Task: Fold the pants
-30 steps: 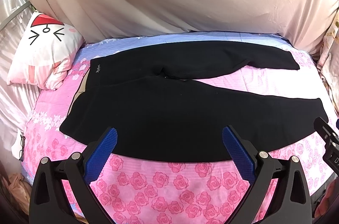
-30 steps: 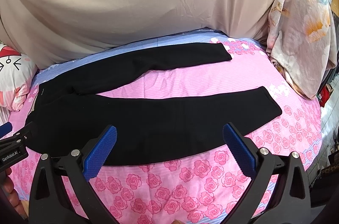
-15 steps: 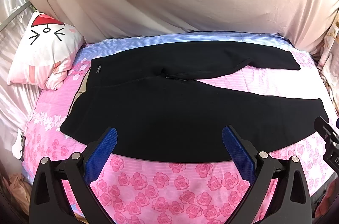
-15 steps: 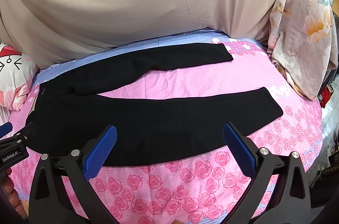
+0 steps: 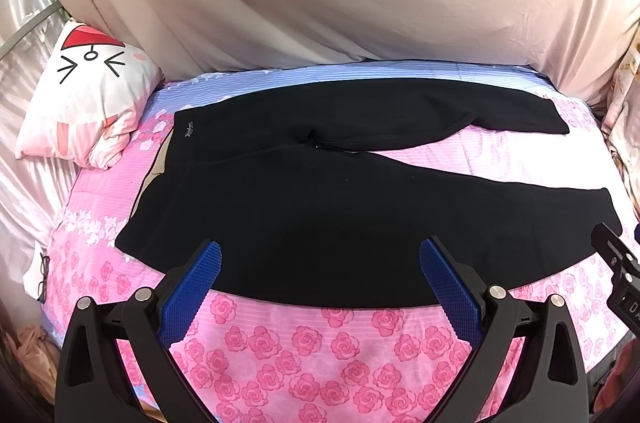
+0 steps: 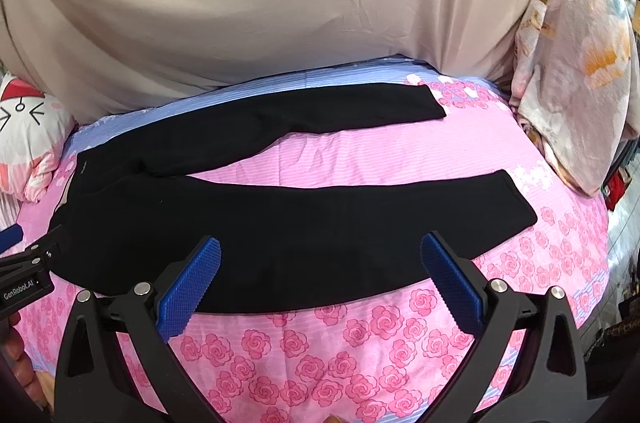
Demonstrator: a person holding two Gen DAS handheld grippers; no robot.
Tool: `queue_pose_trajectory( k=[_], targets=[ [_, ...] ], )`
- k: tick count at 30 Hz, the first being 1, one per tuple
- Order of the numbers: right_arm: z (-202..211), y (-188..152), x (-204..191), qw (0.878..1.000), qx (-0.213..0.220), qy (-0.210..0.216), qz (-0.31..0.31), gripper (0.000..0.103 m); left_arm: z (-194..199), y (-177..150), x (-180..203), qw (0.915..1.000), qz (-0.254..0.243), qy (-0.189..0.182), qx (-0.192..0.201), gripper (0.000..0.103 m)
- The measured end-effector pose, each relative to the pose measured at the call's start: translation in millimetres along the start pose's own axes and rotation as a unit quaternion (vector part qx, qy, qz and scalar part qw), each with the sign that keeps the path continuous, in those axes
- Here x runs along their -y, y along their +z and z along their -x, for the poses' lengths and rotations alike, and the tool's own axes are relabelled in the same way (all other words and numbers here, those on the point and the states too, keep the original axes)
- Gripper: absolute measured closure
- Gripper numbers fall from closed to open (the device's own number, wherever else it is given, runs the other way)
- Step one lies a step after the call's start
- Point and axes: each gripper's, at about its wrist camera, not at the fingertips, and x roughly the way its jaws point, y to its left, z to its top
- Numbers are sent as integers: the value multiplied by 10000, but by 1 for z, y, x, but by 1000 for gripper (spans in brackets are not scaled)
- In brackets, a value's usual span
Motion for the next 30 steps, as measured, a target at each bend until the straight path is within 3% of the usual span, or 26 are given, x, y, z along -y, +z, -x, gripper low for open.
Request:
queue_pose_trajectory(
  k=[30],
  targets=[
    [1, -8, -11, 9998, -54, 44, 166, 5, 0, -7, -4, 9999, 45, 54, -102, 5]
  ],
)
